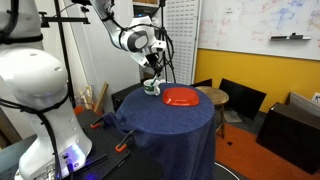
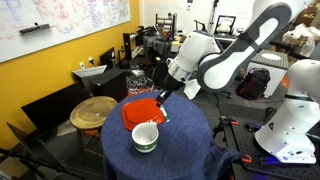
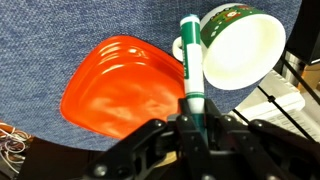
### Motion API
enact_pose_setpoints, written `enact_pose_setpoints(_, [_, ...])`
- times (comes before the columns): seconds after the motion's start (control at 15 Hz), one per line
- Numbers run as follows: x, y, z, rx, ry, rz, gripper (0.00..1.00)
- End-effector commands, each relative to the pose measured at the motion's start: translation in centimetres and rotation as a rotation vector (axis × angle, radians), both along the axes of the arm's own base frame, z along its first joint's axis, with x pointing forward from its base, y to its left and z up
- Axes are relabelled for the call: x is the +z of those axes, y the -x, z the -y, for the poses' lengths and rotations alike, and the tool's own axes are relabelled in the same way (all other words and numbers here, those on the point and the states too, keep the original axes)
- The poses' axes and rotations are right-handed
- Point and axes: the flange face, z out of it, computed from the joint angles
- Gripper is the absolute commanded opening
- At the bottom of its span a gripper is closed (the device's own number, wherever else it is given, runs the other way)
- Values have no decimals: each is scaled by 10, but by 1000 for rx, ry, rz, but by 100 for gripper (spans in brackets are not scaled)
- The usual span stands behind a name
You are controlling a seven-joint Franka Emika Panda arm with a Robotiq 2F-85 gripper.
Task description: Put the marker on the table
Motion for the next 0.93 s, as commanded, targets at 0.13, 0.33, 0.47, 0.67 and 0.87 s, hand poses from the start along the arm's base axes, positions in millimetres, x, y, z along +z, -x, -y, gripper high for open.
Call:
enact_pose_setpoints(0.13, [5,12,25,-117,-102,12,5])
enact_pose_setpoints(0.33, [5,13,44,-169,-156,10,5])
enact_pose_setpoints(0.47, [1,14,56,-201,-184,3,5])
enact_pose_setpoints(0.67, [-10,17,72,-237,-232,-36,5])
enact_pose_setpoints(0.87, [-23,23,87,-272,-275,-91,5])
